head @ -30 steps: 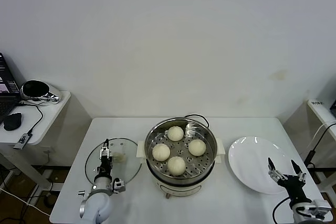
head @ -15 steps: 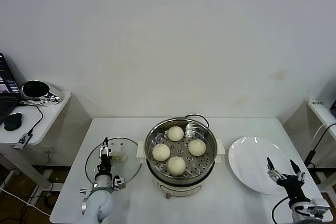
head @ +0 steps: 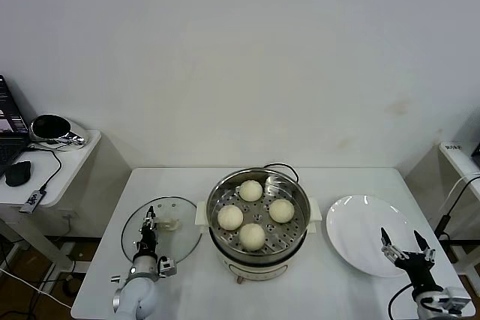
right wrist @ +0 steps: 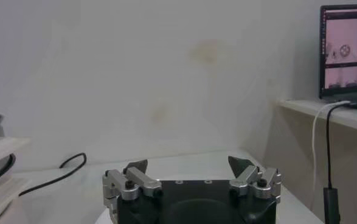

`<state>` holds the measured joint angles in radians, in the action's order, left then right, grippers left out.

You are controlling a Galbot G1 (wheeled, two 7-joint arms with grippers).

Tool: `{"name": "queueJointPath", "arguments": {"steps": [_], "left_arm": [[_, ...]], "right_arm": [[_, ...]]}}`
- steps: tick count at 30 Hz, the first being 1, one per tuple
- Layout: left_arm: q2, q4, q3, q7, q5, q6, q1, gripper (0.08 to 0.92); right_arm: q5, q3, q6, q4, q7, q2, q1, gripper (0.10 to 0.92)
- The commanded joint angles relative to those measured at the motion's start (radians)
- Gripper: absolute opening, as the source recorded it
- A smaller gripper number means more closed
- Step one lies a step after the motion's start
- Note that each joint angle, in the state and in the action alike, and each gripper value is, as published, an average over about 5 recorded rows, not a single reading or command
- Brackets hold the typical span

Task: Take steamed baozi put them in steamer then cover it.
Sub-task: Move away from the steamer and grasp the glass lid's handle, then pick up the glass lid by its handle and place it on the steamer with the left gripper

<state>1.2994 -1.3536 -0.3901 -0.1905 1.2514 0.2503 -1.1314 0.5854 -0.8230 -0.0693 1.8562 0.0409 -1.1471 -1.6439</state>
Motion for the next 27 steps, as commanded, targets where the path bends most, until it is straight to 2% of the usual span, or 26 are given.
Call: {"name": "queueJointPath", "arguments": {"steps": [1, 6, 10, 18, 24, 27], "left_arm": [[-0.01, 0.0, -0.006, -0.01, -0.012, -0.01, 0.0, 0.398], [-0.016, -0.016, -0.009, -0.026, -0.046, -0.021, -0.005, 0.234], [-0.025, -0.064, -0.013, -0.035, -0.118, -0.022, -0.024, 0.15], [-0.05, -0.274, -0.052, 0.071, -0.204, 0.105, -0.113, 0.14], [-0.12, -0.416, -0.047, 0.047, -0.206, 0.248, -0.162, 0.14], [-0.143, -0.492, -0.052, 0.077, -0.168, 0.33, -0.173, 0.14]], "right_arm": [[-0.002, 0.001, 0.001, 0.004, 0.003, -0.004, -0.001, 0.823], [-0.002, 0.003, 0.003, 0.008, 0.004, -0.002, -0.001, 0.823], [0.0, 0.006, 0.003, 0.012, 0.005, 0.002, 0.001, 0.823], [0.037, 0.009, 0.024, 0.033, 0.002, 0.0, 0.006, 0.823], [0.066, 0.009, 0.092, 0.061, -0.005, 0.005, 0.013, 0.823], [0.06, 0.014, 0.111, 0.065, -0.007, 0.006, 0.021, 0.823]]}}
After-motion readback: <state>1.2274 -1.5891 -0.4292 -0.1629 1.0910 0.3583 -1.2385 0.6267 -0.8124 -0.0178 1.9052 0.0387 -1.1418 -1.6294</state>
